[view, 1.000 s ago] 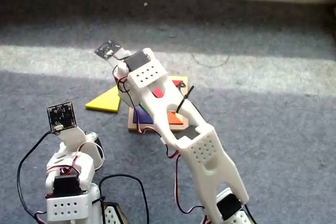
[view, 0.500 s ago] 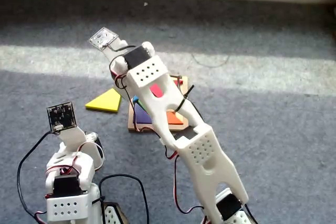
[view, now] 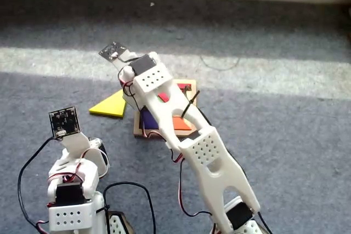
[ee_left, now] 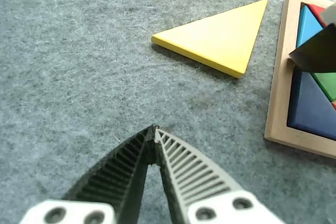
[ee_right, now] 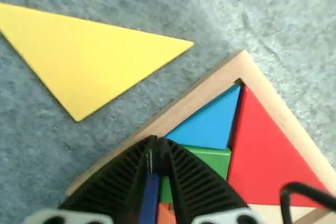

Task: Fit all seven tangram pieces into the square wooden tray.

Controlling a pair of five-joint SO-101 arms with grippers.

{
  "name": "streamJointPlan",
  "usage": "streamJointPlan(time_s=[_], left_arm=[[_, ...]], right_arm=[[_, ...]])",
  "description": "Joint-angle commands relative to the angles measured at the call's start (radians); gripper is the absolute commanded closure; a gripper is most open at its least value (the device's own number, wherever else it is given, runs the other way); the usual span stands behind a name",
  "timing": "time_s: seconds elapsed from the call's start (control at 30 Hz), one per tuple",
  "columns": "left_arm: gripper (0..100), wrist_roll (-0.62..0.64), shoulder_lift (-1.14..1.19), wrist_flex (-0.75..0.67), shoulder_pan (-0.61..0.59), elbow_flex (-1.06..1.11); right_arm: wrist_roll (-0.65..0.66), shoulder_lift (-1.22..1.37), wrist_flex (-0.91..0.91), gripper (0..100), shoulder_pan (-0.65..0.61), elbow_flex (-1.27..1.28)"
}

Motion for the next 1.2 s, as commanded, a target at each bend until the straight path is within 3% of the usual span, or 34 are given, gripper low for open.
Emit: streamJointPlan(time_s=[0.0, 0.1, 0.2, 0.4, 0.6, 0.77, 1.17], left_arm=[[99, 0.009, -0.025, 0.005, 0.015, 0.019], [99, 0.009, -0.025, 0.005, 0.015, 0.019], [99, 0.009, -0.025, 0.005, 0.015, 0.019], [99, 0.009, -0.025, 0.005, 0.015, 0.019], [99, 0.011, -0.025, 0.005, 0.022, 0.019], [99, 0.011, -0.025, 0.005, 0.104, 0.019], [99, 0.009, -0.031, 0.005, 0.119, 0.019]], right_arm=[[0.011, -0.027, 0.070, 97.9, 0.010, -0.125], [0.011, -0.025, 0.213, 97.9, -0.012, -0.352], [0.006, -0.031, 0.222, 99.3, 0.008, -0.541], [-0.028, -0.096, 0.223, 99.5, 0.074, -0.526], [-0.078, -0.305, 0.223, 99.4, 0.081, -0.278], [-0.078, -0.545, 0.222, 99.4, 0.105, 0.016], [-0.074, -1.119, 0.208, 99.4, 0.263, 0.639]])
